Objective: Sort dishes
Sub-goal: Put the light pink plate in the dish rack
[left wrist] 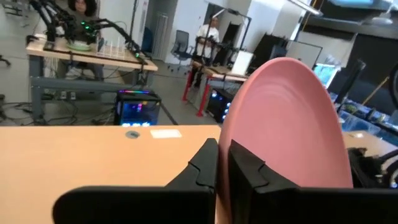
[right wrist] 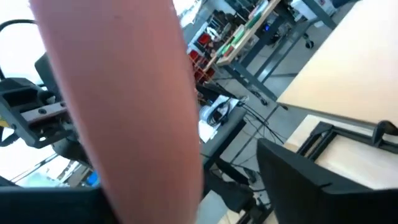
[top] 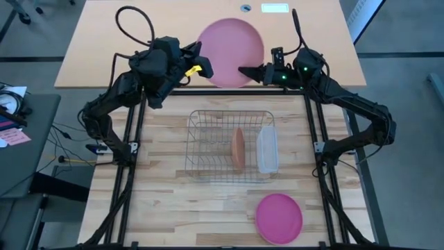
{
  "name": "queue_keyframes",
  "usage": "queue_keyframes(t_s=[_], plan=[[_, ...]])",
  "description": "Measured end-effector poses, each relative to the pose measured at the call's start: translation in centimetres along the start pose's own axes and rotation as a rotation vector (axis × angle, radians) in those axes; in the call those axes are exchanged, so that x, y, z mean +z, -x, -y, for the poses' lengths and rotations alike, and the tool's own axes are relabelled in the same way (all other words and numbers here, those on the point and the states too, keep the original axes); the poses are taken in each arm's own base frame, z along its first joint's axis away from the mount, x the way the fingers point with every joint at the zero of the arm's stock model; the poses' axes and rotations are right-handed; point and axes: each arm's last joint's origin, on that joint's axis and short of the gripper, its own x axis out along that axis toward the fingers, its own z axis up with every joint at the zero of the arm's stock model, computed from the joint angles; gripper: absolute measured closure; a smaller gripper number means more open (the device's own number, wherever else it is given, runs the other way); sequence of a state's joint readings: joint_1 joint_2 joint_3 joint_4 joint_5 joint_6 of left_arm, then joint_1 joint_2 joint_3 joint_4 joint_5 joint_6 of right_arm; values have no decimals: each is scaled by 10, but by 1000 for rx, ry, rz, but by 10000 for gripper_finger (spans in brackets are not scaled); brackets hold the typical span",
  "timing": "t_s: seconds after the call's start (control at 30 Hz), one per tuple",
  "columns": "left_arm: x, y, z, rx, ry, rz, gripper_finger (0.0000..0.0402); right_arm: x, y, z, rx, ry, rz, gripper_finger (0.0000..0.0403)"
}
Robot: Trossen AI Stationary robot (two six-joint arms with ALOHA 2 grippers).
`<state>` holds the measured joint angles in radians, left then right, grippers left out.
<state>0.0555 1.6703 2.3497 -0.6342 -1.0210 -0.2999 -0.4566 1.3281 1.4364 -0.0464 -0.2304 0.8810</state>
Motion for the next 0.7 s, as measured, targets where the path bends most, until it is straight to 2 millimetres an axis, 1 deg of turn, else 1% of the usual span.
queue_keyframes(t_s=[0.13, 0.3, 0.43, 0.5, 0.57, 0.6, 0.63, 0.7], plan=[[5, 4, -5, 11, -10, 7, 399, 2, 2, 6, 0, -8, -51, 136], [11, 9, -13, 38, -43, 9, 399, 6, 6, 16, -21, -20, -117, 113], [15, 14, -21, 66, -39, 3, 399, 10, 12, 27, -26, -6, -202, 107], [21, 19, -25, 44, 49, 8, 401, 9, 16, 34, -63, -20, -264, 107], [23, 25, -33, 27, 79, -23, 401, 6, 21, 42, -113, -20, -318, 107], [25, 27, -35, -1, 121, -39, 401, 4, 25, 45, -149, -22, -352, 107], [25, 29, -37, -21, 153, -60, 401, 2, 29, 47, -176, -15, -379, 107], [19, 32, -40, -29, 150, -121, 401, -4, 38, 48, -222, 2, -441, 107]])
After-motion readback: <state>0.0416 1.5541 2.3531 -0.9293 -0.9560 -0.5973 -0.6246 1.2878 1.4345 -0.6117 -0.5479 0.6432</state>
